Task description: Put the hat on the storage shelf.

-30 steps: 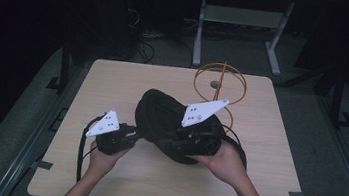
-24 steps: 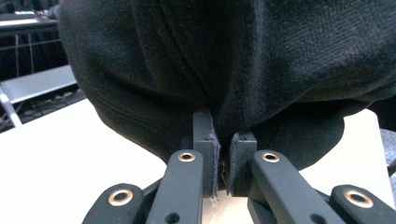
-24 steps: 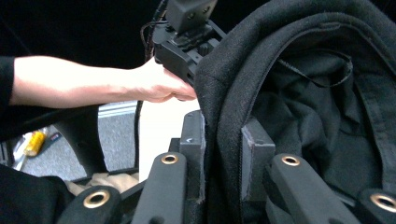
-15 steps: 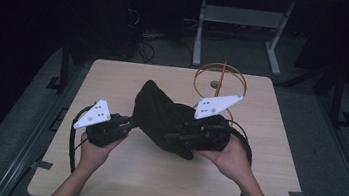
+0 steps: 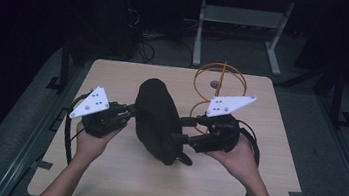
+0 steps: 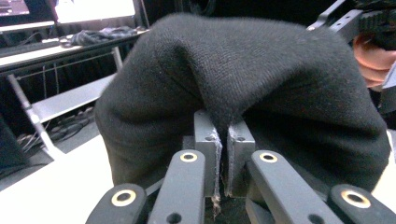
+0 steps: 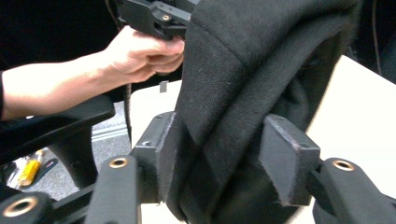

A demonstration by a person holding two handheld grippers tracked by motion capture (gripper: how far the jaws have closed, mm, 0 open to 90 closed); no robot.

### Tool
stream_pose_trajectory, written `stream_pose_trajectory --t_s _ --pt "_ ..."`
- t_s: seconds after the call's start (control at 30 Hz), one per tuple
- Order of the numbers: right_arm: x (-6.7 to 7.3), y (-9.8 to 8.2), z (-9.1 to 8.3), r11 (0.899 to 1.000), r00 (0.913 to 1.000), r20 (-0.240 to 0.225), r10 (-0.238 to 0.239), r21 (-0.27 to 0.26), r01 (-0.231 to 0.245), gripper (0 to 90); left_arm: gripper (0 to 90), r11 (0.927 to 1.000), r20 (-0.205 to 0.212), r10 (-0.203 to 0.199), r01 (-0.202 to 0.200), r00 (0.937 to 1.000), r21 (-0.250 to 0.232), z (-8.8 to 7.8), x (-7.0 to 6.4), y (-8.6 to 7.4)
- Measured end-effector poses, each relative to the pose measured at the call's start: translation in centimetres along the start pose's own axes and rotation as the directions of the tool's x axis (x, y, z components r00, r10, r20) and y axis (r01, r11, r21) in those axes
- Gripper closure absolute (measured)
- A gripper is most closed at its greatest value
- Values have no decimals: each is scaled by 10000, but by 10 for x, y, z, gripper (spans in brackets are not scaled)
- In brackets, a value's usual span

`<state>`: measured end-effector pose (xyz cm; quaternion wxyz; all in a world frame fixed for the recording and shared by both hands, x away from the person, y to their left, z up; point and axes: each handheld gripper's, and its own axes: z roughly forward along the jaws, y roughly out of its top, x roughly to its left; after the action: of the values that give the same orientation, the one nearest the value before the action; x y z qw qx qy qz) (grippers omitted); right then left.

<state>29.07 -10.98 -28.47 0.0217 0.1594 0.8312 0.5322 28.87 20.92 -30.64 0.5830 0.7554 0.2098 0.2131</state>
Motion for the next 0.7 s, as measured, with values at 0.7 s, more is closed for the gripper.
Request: stream_pose_trajectory --t_s 0.7 --pt "-23 -102 -51 9927 9665 2286 1169 19 -1205 272 867 9975 -224 -605 613 9979 360 -10 29 7"
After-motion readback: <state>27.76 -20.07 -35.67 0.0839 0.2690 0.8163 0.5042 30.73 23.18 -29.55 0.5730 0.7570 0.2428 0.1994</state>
